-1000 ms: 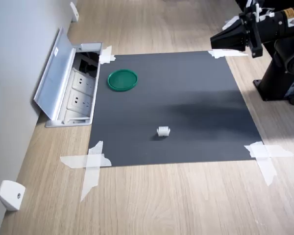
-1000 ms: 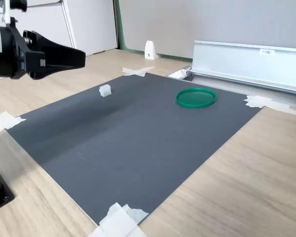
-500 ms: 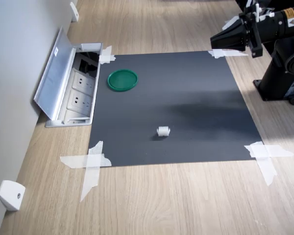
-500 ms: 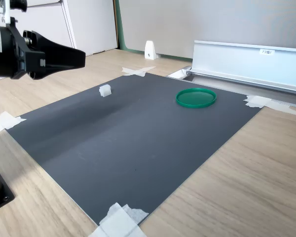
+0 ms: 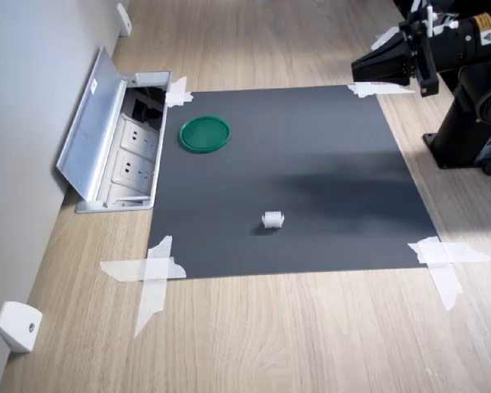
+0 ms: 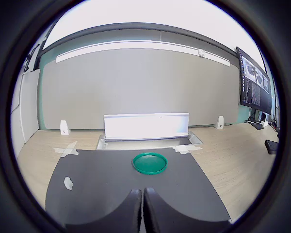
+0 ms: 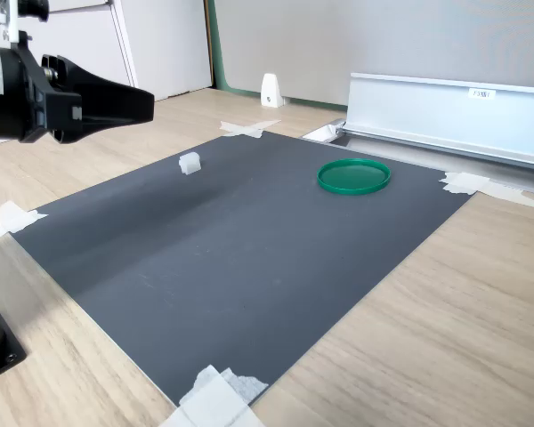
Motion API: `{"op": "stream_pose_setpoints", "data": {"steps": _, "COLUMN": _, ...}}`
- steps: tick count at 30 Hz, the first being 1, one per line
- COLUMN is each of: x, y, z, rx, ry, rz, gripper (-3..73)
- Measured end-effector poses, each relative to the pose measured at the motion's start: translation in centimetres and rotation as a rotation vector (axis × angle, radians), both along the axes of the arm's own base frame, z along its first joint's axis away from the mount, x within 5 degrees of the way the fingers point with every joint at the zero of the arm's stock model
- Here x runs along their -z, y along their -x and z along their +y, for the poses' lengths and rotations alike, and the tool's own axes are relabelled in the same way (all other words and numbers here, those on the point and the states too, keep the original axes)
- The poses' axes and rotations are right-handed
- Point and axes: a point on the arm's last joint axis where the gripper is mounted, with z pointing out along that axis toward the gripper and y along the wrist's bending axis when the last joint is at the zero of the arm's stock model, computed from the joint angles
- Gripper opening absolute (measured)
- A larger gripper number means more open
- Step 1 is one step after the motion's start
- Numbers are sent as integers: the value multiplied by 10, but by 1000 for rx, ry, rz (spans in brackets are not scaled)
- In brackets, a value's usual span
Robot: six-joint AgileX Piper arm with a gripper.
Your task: Grasp a white terminal and put it on the green lid.
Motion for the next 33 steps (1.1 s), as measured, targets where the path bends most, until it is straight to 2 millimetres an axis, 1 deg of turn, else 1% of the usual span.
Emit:
{"op": "stream_pose_setpoints", "data": {"steps": 20, "x": 0, "y": 0, "z": 0, "rx": 0, "ry": -3, "rz": -4, "gripper": -9}}
{"op": "stream_pose_setpoints", "data": {"steps": 22, "x": -3, "y": 0, "z": 0, "rx": 0, "ry": -3, "rz": -3, "gripper": -9}}
{"op": "stream_pose_setpoints", "data": {"steps": 24, "x": -14, "y": -1, "z": 0, "rx": 0, "ry": -3, "rz": -15, "gripper": -9}}
{"op": "stream_pose_setpoints", "data": {"steps": 28, "x": -43, "y": -9, "z": -1, "rx": -7, "ry": 38, "rz": 2, "gripper": -9}}
{"op": "stream_pose_setpoints", "data": {"steps": 30, "x": -55, "y": -16, "z": -1, "rx": -14, "ry": 62, "rz": 55, "gripper": -9}}
{"op": "stream_pose_setpoints", "data": {"steps": 33, "x": -71, "y": -30, "z": -3, "rx": -33, "ry": 101, "rz": 192, "gripper": -9}}
